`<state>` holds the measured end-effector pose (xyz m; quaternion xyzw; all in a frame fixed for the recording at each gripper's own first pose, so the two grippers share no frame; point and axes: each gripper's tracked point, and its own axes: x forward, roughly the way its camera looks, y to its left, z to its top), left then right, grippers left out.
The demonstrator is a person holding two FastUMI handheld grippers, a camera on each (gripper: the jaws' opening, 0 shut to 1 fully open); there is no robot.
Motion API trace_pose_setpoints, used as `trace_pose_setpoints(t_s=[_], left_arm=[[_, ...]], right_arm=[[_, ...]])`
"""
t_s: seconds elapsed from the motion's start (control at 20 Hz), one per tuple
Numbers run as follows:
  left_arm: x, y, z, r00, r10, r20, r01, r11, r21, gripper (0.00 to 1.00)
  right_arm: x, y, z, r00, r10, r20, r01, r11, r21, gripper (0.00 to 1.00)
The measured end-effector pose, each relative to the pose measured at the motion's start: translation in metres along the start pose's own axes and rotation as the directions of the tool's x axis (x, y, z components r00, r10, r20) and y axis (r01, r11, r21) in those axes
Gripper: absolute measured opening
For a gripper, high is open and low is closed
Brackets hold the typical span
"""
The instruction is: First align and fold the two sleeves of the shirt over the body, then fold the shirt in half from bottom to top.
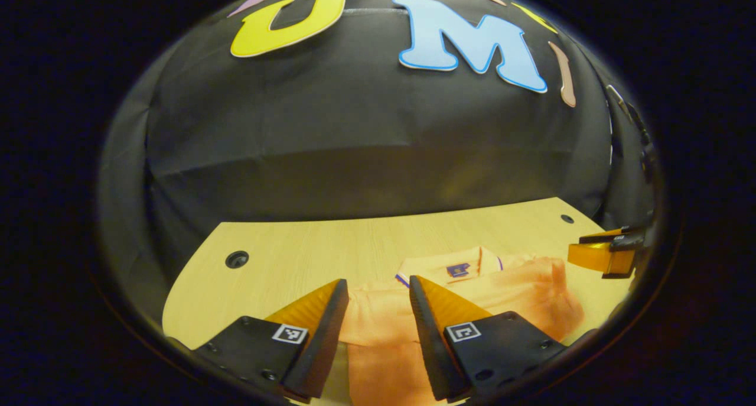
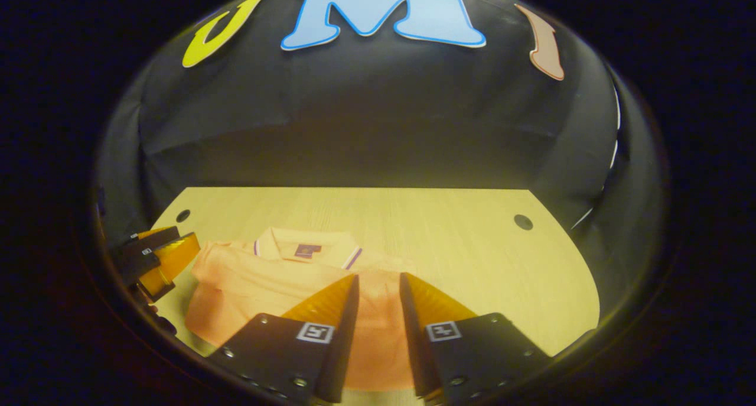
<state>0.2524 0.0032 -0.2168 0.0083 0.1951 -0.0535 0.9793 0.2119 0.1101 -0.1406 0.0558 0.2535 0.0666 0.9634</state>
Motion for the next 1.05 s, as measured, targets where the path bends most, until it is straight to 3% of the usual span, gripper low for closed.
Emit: trace_pose_setpoints(t_s=[0.05, 0.1, 0.15, 0.25, 0.35, 0.65, 1.05], left_arm=[[-0.004, -0.003, 0.003, 1.000, 0.000, 0.012, 0.000, 1.000, 0.001, 0.70], [-0.008, -0.006, 0.007, 1.000, -0.001, 0.023, 0.001, 1.000, 0.002, 0.70], [-0.014, -0.010, 0.011, 0.999, -0.002, 0.037, 0.002, 1.000, 0.003, 0.78], [-0.025, -0.018, 0.019, 0.998, -0.004, 0.060, 0.004, 1.000, 0.005, 0.85], [-0.038, -0.027, 0.024, 0.997, -0.007, 0.078, 0.007, 1.000, 0.012, 0.96], [-0.092, -0.057, 0.040, 0.988, 0.000, 0.152, 0.001, 1.000, -0.008, 0.96], [-0.179, -0.078, 0.055, 0.960, 0.076, 0.271, -0.058, 0.996, -0.073, 0.96]], right_arm=[[-0.006, -0.004, 0.000, 1.000, -0.001, 0.006, 0.001, 1.000, 0.010, 0.69], [-0.013, -0.011, 0.000, 1.000, -0.010, 0.016, 0.010, 1.000, 0.013, 0.77], [-0.022, -0.016, 0.000, 1.000, -0.015, 0.025, 0.015, 1.000, 0.016, 0.82], [-0.040, -0.027, 0.003, 0.998, -0.035, 0.053, 0.034, 0.999, 0.020, 0.92], [-0.059, -0.036, 0.008, 0.995, -0.050, 0.088, 0.049, 0.999, 0.016, 0.96], [-0.123, -0.057, 0.036, 0.971, -0.059, 0.230, 0.058, 0.998, 0.013, 0.97], [-0.190, -0.069, 0.043, 0.932, 0.003, 0.361, 0.052, 0.989, -0.140, 0.97]])
